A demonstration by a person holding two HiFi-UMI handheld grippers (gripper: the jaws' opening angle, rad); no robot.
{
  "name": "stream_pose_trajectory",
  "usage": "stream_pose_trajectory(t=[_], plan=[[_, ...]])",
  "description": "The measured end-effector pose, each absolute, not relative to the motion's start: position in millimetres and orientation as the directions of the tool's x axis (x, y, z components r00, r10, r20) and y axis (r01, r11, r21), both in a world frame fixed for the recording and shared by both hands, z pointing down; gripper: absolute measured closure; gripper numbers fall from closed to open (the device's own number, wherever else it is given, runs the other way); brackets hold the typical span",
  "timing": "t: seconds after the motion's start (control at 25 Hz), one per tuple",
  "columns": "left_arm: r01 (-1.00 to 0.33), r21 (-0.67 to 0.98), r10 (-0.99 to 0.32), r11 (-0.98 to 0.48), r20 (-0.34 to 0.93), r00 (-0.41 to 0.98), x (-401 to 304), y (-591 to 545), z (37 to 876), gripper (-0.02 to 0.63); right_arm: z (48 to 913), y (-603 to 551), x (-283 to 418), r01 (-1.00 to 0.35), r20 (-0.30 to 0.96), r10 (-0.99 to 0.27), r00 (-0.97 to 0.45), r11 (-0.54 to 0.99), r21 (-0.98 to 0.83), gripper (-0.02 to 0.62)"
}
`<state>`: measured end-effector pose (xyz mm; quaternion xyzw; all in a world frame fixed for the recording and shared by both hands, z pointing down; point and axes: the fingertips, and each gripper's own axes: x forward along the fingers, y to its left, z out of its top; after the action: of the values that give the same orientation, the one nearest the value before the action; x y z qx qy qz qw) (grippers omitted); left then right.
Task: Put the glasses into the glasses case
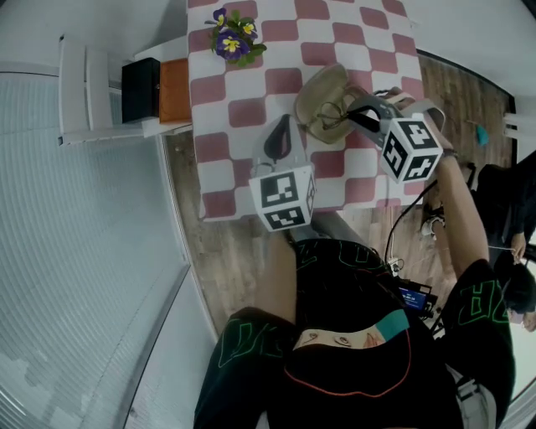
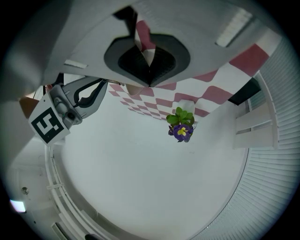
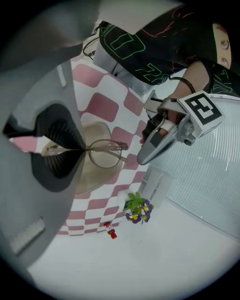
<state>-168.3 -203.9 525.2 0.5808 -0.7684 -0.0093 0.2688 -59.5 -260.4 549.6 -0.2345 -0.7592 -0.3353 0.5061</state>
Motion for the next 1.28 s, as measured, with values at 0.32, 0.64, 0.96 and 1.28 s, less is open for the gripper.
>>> stream_pose_trajectory(t=[0.32, 0.64, 0.96, 1.28], plan=[[-0.885, 0.334, -0.897, 0.324, 0.405, -0.176, -167.2, -202.8, 527.5, 0.597, 571.8, -256.8, -43.0, 0.767, 0.953, -0.005, -0.303, 0.592, 0.247, 0.578], [-0.886, 0.341, -0.897, 0.315, 0.411, -0.161, -164.6, -203.5, 530.8, 0.597, 587.2, -256.1, -33.7, 0.833, 0.969, -0.047, -0.243, 0.502, 0.234, 0.578], [-0.884, 0.344, -0.896, 0.317, 0.415, -0.160, -165.6, -201.7, 534.1, 0.597, 603.3, -255.2, -28.7, 0.880, 0.978, -0.079, -0.195, 0.426, 0.210, 0.578], [-0.879, 0.348, -0.893, 0.327, 0.419, -0.167, -165.8, -195.3, 536.1, 0.597, 612.7, -255.4, -27.5, 0.927, 0.978, -0.148, -0.144, 0.327, 0.186, 0.578]])
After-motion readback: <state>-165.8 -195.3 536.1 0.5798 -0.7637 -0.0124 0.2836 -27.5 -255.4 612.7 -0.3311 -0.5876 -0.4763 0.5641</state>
